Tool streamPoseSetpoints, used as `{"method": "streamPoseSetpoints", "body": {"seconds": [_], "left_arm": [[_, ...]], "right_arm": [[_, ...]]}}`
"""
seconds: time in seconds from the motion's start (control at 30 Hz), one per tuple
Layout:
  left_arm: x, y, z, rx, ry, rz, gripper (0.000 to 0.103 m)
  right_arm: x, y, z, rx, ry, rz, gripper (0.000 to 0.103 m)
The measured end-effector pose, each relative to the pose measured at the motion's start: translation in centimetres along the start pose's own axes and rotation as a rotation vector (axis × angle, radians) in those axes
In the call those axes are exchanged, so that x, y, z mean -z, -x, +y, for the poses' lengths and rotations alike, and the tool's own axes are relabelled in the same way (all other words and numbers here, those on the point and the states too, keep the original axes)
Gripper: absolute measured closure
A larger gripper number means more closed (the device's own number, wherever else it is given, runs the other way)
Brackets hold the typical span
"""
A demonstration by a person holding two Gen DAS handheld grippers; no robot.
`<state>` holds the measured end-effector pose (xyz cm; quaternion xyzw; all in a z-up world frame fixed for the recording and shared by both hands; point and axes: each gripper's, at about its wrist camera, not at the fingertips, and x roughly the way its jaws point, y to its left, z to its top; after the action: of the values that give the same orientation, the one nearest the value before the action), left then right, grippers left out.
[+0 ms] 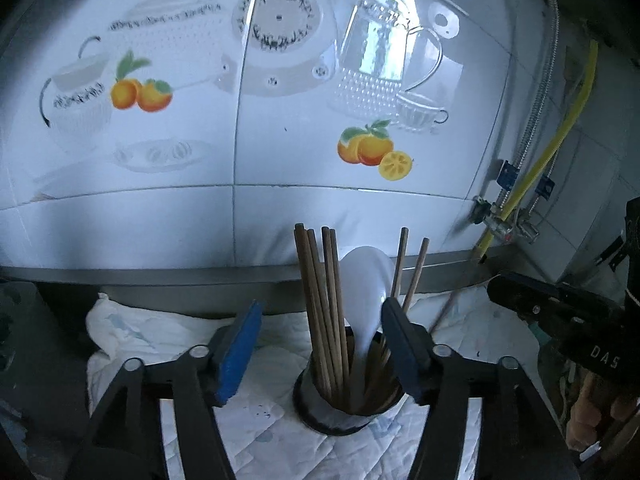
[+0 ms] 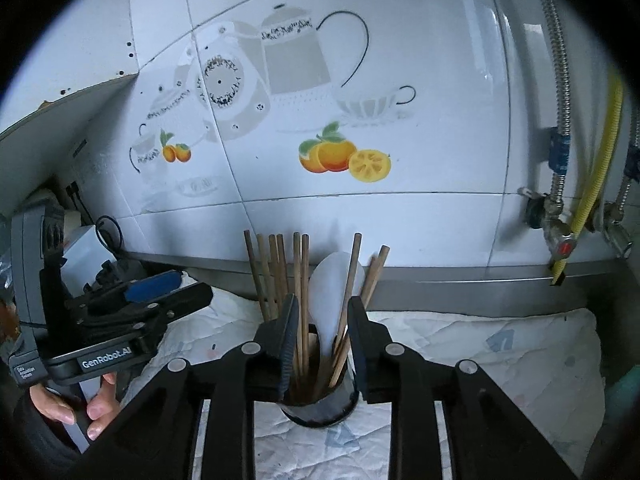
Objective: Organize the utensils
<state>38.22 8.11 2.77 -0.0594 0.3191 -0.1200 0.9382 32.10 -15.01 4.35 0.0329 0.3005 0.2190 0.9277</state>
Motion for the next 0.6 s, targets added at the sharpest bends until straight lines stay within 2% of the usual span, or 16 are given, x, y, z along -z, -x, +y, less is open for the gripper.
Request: {"method": "streamPoseSetpoints", "body": {"seconds": [0.07, 0.13, 0.3, 0.6], "left_arm": [[0.3, 0.7, 0.0, -0.011, -0.002, -0.002, 0.028], [0.9, 1.7, 0.0, -0.024, 0.002, -0.005, 0.015], [2.7, 3.8, -0.3, -0.063, -0.005, -0.002, 0.015], [6.7, 7.2, -2.3, -0.105, -0.030, 0.001, 0.015]], "right_arm": [[0.5, 0.6, 0.0, 0.010, 0.009, -0.003, 0.071], [1.2, 1.3, -0.2, 0.006, 0.001, -0.007, 0.065], [3.2, 2.4, -0.2, 0.017, -0.004, 0.001, 0.061], [6.9, 5.7, 0.5, 0.059, 0.016, 0.004, 0.047]]}}
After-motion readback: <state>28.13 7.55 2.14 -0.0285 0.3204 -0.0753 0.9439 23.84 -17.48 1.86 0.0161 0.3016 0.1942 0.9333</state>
